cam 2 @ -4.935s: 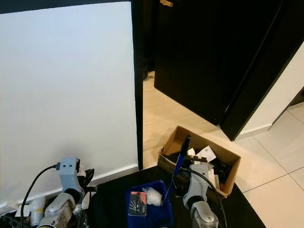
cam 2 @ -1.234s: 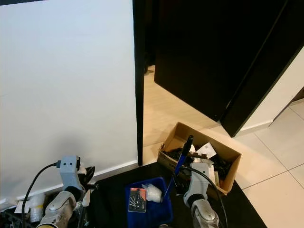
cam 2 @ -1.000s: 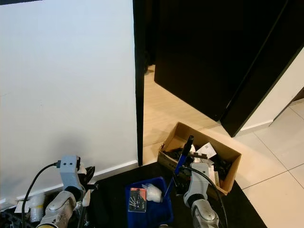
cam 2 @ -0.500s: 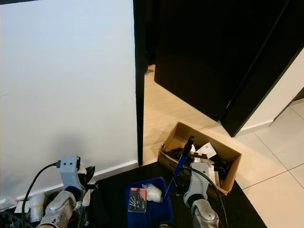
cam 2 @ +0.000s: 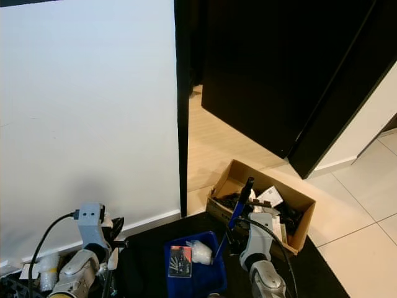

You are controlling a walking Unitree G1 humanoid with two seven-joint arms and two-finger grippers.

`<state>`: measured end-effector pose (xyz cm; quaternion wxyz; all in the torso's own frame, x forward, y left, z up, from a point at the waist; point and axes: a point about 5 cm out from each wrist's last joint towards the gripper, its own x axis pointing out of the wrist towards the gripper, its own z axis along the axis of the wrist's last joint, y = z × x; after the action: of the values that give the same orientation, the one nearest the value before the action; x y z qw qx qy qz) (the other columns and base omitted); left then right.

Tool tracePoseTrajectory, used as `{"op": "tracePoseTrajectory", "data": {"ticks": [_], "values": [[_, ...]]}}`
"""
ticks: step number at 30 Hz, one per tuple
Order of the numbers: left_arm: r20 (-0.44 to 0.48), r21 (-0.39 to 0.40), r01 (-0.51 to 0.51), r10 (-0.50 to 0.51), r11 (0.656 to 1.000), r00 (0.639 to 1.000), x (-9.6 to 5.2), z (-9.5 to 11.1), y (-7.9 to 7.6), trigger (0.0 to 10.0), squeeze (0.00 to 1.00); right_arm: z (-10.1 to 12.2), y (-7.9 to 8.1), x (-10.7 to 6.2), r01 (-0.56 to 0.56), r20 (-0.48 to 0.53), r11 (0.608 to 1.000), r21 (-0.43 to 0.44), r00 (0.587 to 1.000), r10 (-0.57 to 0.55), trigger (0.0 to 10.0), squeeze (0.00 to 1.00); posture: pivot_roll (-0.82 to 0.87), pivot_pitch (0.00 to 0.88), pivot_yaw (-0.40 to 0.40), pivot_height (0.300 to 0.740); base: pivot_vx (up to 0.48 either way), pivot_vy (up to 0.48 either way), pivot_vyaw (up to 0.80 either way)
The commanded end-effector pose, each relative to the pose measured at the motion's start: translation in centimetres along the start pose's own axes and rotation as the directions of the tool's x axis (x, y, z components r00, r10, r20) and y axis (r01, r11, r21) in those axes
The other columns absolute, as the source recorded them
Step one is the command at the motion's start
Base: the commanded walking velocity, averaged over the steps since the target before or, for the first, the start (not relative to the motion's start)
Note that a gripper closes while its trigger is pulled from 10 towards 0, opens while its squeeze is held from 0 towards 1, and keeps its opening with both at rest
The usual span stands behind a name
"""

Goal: Sweep floor

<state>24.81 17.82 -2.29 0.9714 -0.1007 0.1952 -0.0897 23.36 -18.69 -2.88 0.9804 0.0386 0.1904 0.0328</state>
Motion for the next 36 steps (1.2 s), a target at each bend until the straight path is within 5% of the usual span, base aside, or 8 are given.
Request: {"op": "tracePoseTrajectory", "data": {"ticks": [1, 36], "values": [[-0.026, -0.02, -0.01, 0.009, 1.0, 1.0, -0.21, -0.68, -0.05, 10.0, 0.0, -0.24, -0.2, -0.11, 0.009, -0.015, 1.0, 0.005, 1.0, -0.009, 10.0, 0.0, 0.01, 0.075, -0.001, 0.74, 0.0, 0.0, 0.0], [-0.026, -0.02, -0.011, 0.01, 1.0, 1.0, -0.17, -0.66, -0.1, 10.0, 0.0, -0.2, -0.26, -0.08, 0.012, -0.017, 1.0, 0.0, 1.0, -0.012, 10.0, 0.0, 0.01, 0.066, -0.002, 0.74, 0.0, 0.0, 0.0]]}}
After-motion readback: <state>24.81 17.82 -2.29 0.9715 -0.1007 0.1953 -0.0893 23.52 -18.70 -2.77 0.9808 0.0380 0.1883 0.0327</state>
